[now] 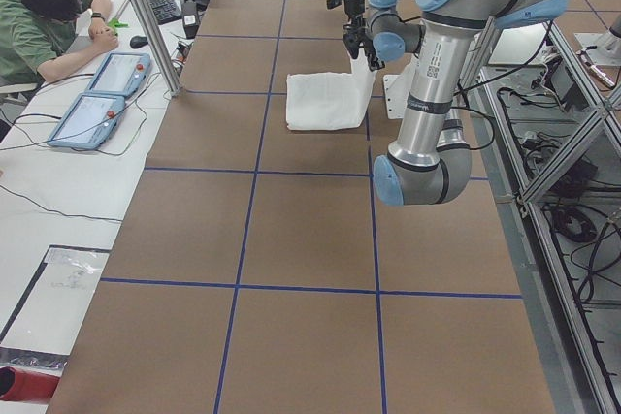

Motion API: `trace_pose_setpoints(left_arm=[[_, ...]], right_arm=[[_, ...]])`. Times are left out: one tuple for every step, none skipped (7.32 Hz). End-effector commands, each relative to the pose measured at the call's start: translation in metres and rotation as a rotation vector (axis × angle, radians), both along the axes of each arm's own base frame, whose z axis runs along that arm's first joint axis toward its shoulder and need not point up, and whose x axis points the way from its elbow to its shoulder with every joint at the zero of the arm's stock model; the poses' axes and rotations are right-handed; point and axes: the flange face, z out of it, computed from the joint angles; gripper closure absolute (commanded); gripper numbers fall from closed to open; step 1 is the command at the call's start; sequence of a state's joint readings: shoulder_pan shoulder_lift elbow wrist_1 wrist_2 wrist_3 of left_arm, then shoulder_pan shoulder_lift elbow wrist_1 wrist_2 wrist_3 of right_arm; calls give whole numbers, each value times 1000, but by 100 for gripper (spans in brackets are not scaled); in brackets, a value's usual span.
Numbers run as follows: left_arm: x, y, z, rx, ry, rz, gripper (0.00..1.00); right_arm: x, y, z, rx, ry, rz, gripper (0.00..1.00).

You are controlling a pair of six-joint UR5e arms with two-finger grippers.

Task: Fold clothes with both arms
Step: 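Lift the near corners with both grippers and fold them away from the robot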

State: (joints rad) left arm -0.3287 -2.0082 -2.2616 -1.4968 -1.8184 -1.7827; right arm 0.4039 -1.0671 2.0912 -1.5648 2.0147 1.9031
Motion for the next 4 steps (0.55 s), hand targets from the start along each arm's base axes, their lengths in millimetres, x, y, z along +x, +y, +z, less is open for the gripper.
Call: trace_pose_setpoints(left_arm=[[14, -66, 27, 43, -46, -75, 100], [22, -79, 35, 51, -47, -85, 100], [23, -94, 41, 58, -38, -107, 100], [30, -100, 46, 65, -29, -109, 100]], right_arm=[[-29, -34, 8, 27, 54, 32, 100], [-32, -55, 20, 39, 82, 44, 100], [-35, -66, 29, 27, 108, 57, 100], [-38, -83, 28, 21, 118, 78, 100]])
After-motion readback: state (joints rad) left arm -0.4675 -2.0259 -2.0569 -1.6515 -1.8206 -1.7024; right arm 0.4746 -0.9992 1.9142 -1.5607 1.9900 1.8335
